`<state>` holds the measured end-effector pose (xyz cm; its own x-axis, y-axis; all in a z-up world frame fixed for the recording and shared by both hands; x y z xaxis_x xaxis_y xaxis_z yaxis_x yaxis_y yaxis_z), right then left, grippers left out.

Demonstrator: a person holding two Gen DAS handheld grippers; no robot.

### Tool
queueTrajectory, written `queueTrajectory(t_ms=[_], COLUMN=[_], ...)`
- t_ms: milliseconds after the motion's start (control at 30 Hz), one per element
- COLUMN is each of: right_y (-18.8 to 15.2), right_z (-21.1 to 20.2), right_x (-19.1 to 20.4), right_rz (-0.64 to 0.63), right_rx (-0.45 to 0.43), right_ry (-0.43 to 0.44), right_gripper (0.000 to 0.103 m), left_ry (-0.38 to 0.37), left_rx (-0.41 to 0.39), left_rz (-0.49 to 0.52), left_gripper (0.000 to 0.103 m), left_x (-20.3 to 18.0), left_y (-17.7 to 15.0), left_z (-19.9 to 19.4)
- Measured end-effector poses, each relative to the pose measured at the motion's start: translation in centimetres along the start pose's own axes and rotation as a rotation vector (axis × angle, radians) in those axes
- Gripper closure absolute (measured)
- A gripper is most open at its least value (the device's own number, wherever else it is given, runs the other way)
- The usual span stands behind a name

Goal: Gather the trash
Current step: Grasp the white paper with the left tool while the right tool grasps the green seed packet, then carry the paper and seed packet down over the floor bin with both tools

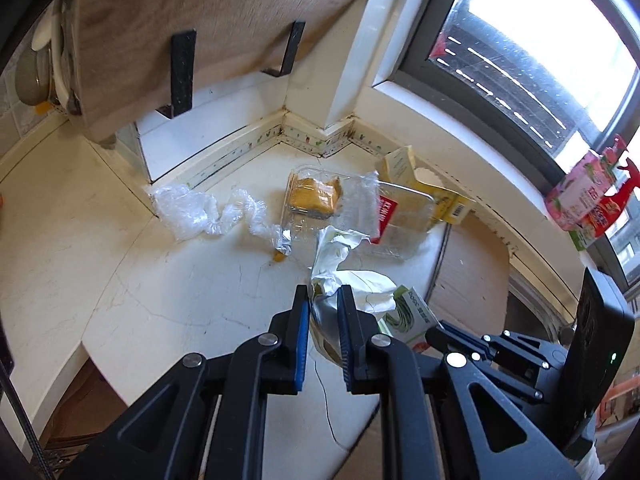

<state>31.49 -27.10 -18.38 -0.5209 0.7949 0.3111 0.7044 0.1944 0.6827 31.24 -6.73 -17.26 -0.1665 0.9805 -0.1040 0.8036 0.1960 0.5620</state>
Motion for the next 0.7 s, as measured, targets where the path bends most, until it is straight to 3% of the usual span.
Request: queueTrajectory(t_ms=[367,700], right_y=[-3.1,-8.5], right_z=[-5.9,-9.0], right_x=[6.2,13.9], right_rz=[-0.025,-0.026], right_rx=[-0.047,-0.057], right_ry=[-0.042,-0.085], right_gripper=[0.1,0.099], left_ry=[-0.054,-0.09], left_rx=[-0.023,-0.02], left_rz=[0.015,0.079], left_gripper=[0.092,0.092], left_x=[2.0,5.2], left_y=[-5.6,-13.7], left_z=[-9.1,-15.4])
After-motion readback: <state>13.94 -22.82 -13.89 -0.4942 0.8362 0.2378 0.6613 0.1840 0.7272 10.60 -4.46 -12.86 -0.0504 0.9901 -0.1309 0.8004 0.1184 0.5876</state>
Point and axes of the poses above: each gripper's, at about its wrist camera, not at the fingertips, and z roughly the way its jaws point, x to its left, y to its top, the point moved 6 cm from there along z, roughly the way its jaws point, and after that the axes turned 11 degrees about y, right-handed, at the moved point
